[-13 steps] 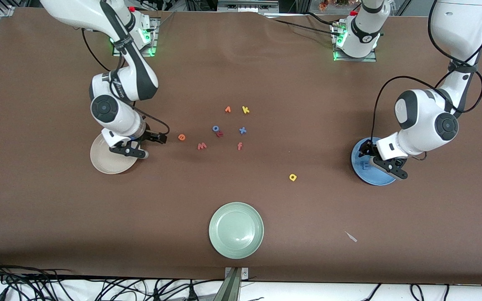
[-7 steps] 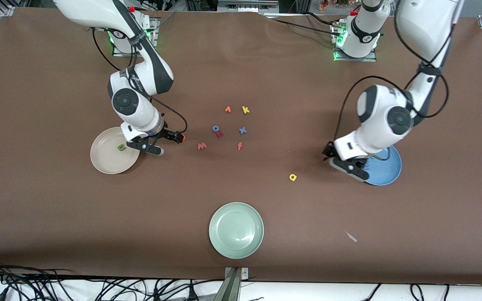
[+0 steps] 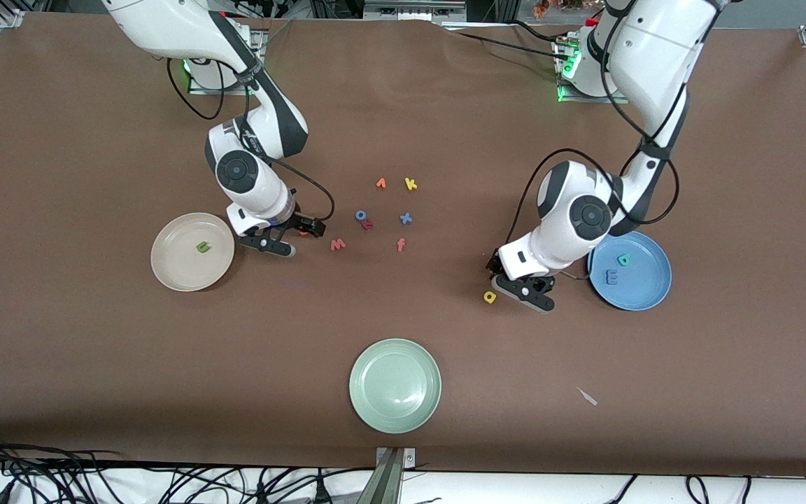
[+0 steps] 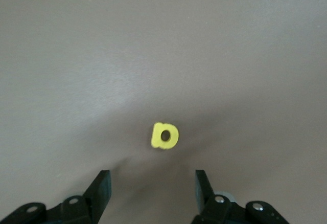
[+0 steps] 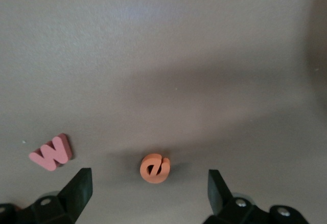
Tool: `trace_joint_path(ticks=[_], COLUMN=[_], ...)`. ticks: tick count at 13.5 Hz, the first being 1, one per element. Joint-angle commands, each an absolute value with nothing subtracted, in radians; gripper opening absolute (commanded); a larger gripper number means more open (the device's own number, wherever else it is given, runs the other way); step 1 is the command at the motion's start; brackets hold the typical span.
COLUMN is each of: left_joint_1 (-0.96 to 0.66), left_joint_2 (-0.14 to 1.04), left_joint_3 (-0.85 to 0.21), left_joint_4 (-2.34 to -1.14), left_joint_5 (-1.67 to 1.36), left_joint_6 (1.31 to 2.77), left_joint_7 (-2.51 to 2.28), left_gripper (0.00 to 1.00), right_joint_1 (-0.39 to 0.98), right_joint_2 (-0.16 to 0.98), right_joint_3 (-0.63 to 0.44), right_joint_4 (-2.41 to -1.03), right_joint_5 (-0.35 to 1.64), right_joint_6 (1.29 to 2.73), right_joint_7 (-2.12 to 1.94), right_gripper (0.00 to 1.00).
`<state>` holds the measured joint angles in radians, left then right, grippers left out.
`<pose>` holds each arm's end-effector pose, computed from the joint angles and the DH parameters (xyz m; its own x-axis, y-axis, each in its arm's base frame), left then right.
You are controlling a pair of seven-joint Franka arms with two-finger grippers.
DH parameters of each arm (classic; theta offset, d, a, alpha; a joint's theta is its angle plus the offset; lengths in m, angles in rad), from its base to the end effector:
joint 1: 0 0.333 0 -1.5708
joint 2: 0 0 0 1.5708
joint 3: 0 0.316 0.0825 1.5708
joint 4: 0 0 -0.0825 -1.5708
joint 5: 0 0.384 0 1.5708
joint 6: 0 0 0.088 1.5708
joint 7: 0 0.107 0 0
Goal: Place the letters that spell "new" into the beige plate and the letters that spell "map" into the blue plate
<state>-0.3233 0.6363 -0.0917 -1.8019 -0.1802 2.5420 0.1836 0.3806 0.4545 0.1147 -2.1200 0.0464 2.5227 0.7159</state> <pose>0.6106 -0.2614 0.2026 0.9046 -0.4095 0.1182 -0.4240 -0.8931 0.1505 0.5027 0.2717 0.1913 0.9604 -0.2641 -0.0882 -0.2671 -0.9634 -0.0229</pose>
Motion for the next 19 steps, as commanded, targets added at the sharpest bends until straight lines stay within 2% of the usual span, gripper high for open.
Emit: trace_joint_path(ticks=[1, 3, 5, 8, 10, 11, 15, 16, 17, 19], left_joint_1=[-0.365, -0.376, -0.377, -0.394, -0.399, -0.399, -0.399, -0.399, -0.399, -0.396], left_joint_2=[0.707, 0.713, 0.730, 0.755, 0.762, 0.764, 0.773, 0.773, 0.772, 0.762], left_joint_3=[-0.060, -0.051, -0.049, -0.045, -0.041, -0.041, -0.040, -0.038, -0.038, -0.032], left_joint_4=[-1.712, -1.700, -1.700, -1.691, -1.683, -1.683, -1.681, -1.681, -1.681, -1.684], left_joint_5=[-0.161, -0.161, -0.161, -0.161, -0.161, -0.161, -0.161, -0.161, -0.161, -0.161], left_joint_6=[2.557, 2.557, 2.568, 2.599, 2.599, 2.599, 2.600, 2.599, 2.599, 2.599], left_joint_7=[0.166, 0.166, 0.166, 0.166, 0.166, 0.166, 0.167, 0.167, 0.167, 0.172], left_gripper=[0.73, 0.73, 0.73, 0.72, 0.71, 0.68, 0.24, 0.19, 0.15, 0.13], right_joint_1=[0.387, 0.387, 0.388, 0.387, 0.387, 0.387, 0.387, 0.387, 0.387, 0.387], right_joint_2=[0.463, 0.472, 0.476, 0.476, 0.476, 0.476, 0.479, 0.480, 0.480, 0.480], right_joint_3=[0.117, 0.117, 0.117, 0.118, 0.118, 0.118, 0.118, 0.117, 0.118, 0.118], right_joint_4=[-2.129, -2.141, -2.148, -2.148, -2.148, -2.148, -2.148, -2.148, -2.146, -2.143], right_joint_5=[0.061, 0.061, 0.061, 0.061, 0.063, 0.063, 0.063, 0.063, 0.063, 0.063], right_joint_6=[2.545, 2.571, 2.585, 2.583, 2.583, 2.583, 2.583, 2.583, 2.583, 2.582], right_joint_7=[0.726, 0.726, 0.726, 0.727, 0.727, 0.729, 0.729, 0.729, 0.732, 0.768], right_gripper=[1.00, 0.99, 0.92, 0.75, 0.58, 0.53, 0.37, 0.35, 0.27, 0.22])
